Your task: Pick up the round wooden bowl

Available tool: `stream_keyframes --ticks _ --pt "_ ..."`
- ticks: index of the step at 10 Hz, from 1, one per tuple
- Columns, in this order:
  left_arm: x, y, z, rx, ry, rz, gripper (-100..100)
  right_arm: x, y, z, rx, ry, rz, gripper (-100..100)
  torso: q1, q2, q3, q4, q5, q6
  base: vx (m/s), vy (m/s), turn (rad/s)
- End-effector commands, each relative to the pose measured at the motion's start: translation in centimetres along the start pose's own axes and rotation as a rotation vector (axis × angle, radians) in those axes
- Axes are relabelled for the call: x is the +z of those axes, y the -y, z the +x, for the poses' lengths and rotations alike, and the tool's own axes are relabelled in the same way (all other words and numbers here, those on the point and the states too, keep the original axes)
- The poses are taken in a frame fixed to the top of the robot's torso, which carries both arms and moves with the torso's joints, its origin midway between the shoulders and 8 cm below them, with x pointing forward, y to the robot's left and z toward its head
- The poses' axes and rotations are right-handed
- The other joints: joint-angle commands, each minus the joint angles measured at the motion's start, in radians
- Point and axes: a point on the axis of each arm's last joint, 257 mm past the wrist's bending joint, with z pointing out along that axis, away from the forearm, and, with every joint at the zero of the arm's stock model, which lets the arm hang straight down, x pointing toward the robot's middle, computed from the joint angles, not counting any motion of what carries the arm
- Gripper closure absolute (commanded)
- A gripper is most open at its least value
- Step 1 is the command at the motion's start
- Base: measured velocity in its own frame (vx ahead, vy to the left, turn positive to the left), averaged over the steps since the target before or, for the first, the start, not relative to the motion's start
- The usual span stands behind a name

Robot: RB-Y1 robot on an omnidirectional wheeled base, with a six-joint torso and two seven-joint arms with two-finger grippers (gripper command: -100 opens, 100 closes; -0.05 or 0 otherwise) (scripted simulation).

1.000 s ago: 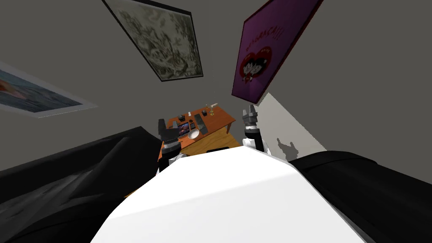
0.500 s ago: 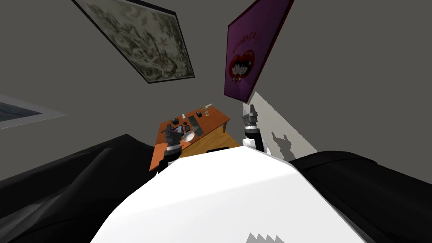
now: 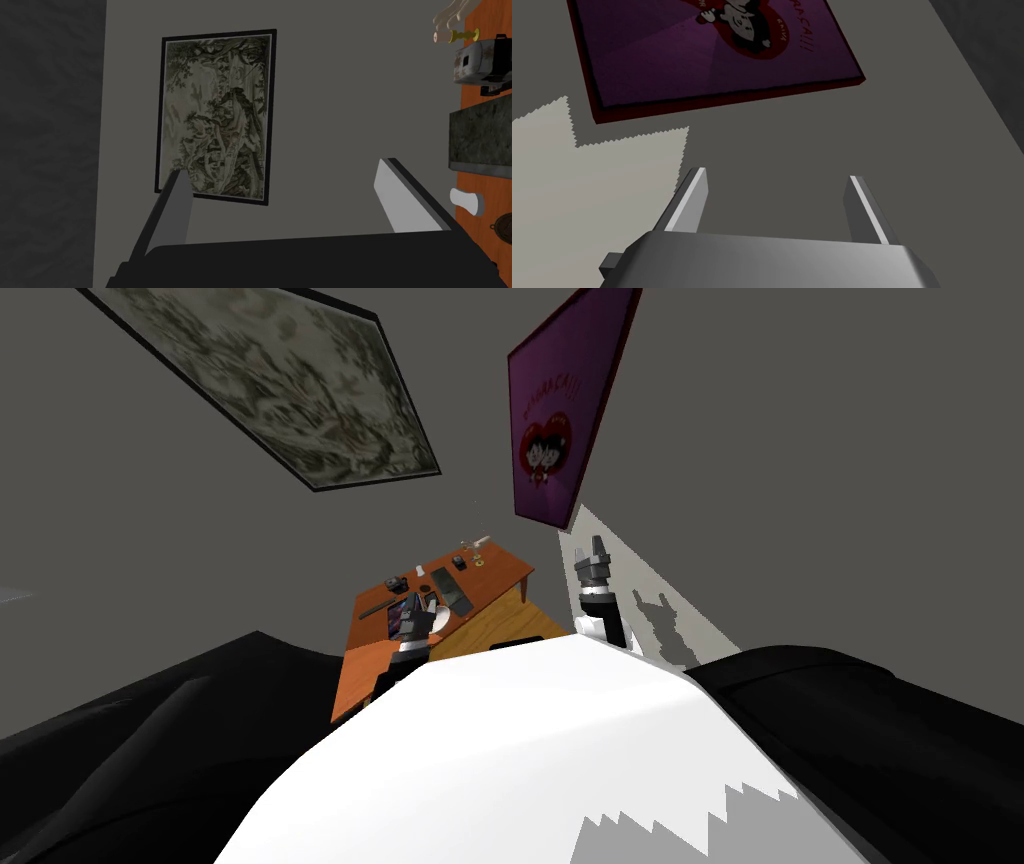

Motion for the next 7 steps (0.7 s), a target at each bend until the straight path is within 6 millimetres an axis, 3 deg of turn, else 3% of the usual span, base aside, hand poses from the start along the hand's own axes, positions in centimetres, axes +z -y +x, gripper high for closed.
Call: stream_keyframes --ticks 1,2,3,4,5,6,7 --pt "-1.2 -2.5 -0.6 -0.017 -0.009 -0.079 -100 0.0 0.0 0.0 0.0 0.0 0.0 0 0.0 0.0 0.0 0.0 0.0 0.0 -0.008 -0.035 -0.25" --pt "-1.2 -2.5 -0.8 -0.027 -0.004 -0.08 -100 0.0 0.0 0.0 0.0 0.0 0.0 0 0.0 0.0 0.0 0.0 0.0 0.001 -0.009 -0.022 -0.117" --pt "-2.4 -4.7 -1.2 -0.035 -0.012 -0.151 -100 0.0 0.0 0.0 0.0 0.0 0.0 0 0.0 0.0 0.0 0.0 0.0 0.0 -0.006 -0.033 -0.228" --pt "-2.4 -4.7 -1.4 -0.045 -0.006 -0.152 -100 0.0 0.0 0.0 0.0 0.0 0.0 0 0.0 0.0 0.0 0.0 0.0 0.0 -0.004 -0.026 -0.119" --pt "-3.8 -6.9 -2.0 -0.053 -0.011 -0.224 -100 0.0 0.0 0.0 0.0 0.0 0.0 0 0.0 0.0 0.0 0.0 0.0 0.0 -0.001 -0.033 -0.223" --pt "-3.8 -6.9 -2.1 -0.063 -0.006 -0.225 -100 0.0 0.0 0.0 0.0 0.0 0.0 0 0.0 0.0 0.0 0.0 0.0 0.0 -0.002 -0.021 -0.146" --pt "-5.3 -9.0 -2.7 -0.068 -0.01 -0.299 -100 0.0 0.0 0.0 0.0 0.0 0.0 0 0.001 0.0 0.0 0.0 0.0 0.0 -0.001 -0.022 -0.226"
